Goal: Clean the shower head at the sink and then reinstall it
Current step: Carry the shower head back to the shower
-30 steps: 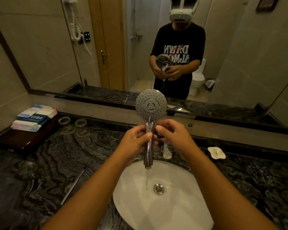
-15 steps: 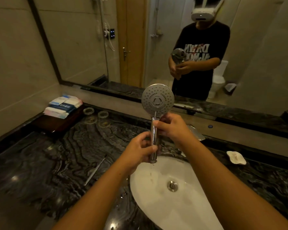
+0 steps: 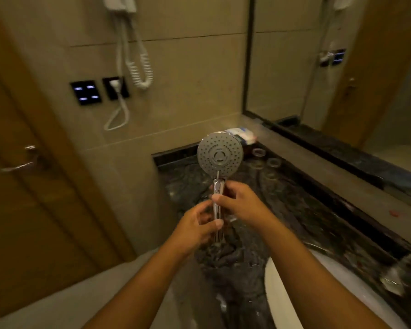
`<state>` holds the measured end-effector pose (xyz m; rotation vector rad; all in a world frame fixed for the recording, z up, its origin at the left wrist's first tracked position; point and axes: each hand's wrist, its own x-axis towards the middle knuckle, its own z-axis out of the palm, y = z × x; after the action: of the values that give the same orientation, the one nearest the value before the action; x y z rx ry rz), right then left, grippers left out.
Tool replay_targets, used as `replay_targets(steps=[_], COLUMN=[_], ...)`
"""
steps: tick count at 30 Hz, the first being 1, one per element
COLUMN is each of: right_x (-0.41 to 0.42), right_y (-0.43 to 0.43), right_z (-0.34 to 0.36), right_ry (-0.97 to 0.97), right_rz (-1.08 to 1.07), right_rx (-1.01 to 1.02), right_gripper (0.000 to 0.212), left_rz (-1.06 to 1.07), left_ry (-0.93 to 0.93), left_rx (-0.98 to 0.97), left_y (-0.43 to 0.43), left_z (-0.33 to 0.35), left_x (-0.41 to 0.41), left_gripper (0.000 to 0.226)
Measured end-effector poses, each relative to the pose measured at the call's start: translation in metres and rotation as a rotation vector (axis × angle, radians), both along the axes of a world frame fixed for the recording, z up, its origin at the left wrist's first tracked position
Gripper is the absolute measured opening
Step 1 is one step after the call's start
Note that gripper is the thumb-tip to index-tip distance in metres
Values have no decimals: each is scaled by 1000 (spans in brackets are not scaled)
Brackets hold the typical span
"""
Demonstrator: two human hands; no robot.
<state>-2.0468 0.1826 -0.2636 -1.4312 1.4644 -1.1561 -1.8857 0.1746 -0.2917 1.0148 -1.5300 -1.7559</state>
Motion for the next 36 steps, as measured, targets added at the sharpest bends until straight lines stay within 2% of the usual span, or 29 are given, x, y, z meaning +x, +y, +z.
replay_targets(steps=[9,15,27,31,36], right_x=[203,354,681,758,836], right_y=[-9,37,259,326,377], right_z=[14,27,37,46,47], right_ry=[-21,17,-9,-25,-28], right_rz=[449,748,1214,1348,1503], right_rx=[-41,-34,-16,-46,-68], right_gripper=[21,15,21,9,18], left_rz=[537,831,1308,1430,1553], left_ry=[-64,-72,-44,-49,-32], left_rx=[-18,-14,-77,-96,-125], left_y=[69,150,409,485,540], left_z=[14,21,19,24,26], left_x=[183,306,571,634,694], left_gripper=[27,27,26,25,23])
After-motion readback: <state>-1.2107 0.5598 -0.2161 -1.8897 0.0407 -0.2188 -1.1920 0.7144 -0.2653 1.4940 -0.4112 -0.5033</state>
